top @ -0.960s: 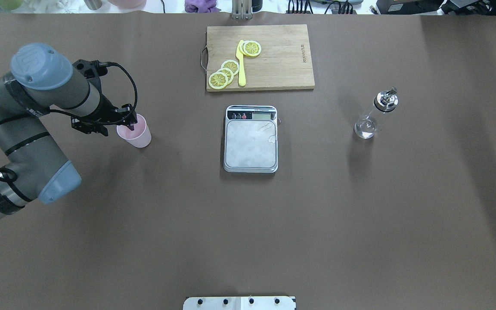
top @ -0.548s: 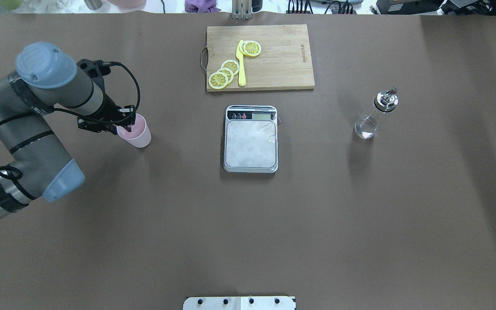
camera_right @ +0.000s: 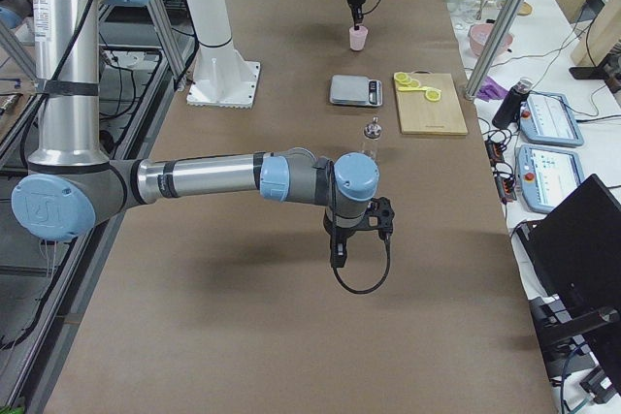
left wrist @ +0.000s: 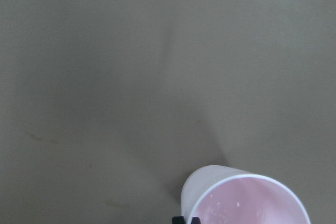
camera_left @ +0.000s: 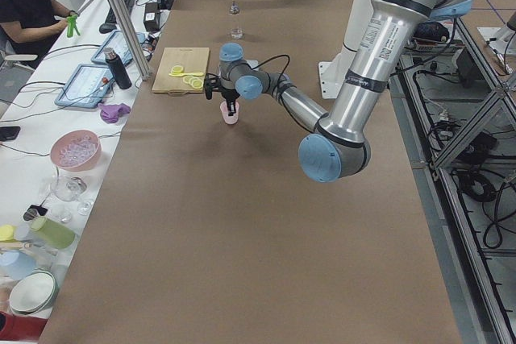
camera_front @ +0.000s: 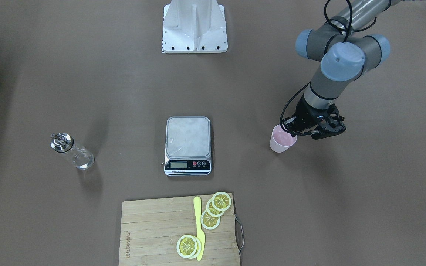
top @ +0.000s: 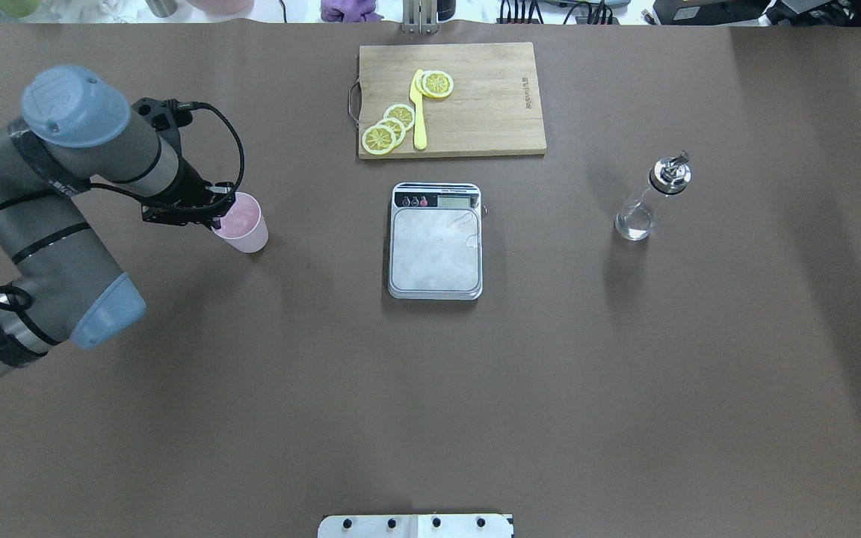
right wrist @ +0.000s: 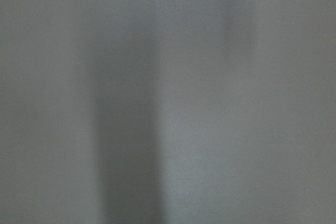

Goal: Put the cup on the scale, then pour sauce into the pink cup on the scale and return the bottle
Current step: 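Carry the pink cup with the left gripper onto the scale and release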

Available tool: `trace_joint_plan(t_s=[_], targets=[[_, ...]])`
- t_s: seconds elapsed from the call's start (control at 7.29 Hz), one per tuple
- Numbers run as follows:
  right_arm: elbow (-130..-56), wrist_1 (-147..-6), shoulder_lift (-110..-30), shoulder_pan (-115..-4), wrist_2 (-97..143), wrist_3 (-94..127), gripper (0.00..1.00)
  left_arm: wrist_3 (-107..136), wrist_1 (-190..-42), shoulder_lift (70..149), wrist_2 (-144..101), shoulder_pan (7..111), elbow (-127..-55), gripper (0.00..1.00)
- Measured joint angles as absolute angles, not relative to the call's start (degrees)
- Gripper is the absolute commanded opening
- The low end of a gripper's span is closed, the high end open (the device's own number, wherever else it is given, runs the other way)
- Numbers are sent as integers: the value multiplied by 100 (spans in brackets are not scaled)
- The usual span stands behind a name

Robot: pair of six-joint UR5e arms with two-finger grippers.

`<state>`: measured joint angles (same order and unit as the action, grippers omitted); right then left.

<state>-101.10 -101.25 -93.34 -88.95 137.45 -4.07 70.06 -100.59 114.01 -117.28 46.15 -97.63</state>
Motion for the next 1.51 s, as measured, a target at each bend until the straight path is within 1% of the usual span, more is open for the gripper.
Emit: trace_joint_plan(t_s=[0.27, 0.69, 1.1, 1.51], targets=[[-10109, -10125, -9343, -8895, 13748, -405, 100, 7027, -9605, 11605, -11895, 4784, -10047, 0], [-10160, -10125, -9376, -8896, 13764, -410, 100, 7906, -8879, 12499, -11932, 4706, -9987, 0], [-10184, -10125, -9402, -8903, 13803, -407, 100, 9407, -8810, 13619, -11826, 4104, -9255, 0], [-10205, -10123, -9417, -8906, 13877, -404, 100, 9916, -8844, 14182, -11362, 3554, -8665, 0]])
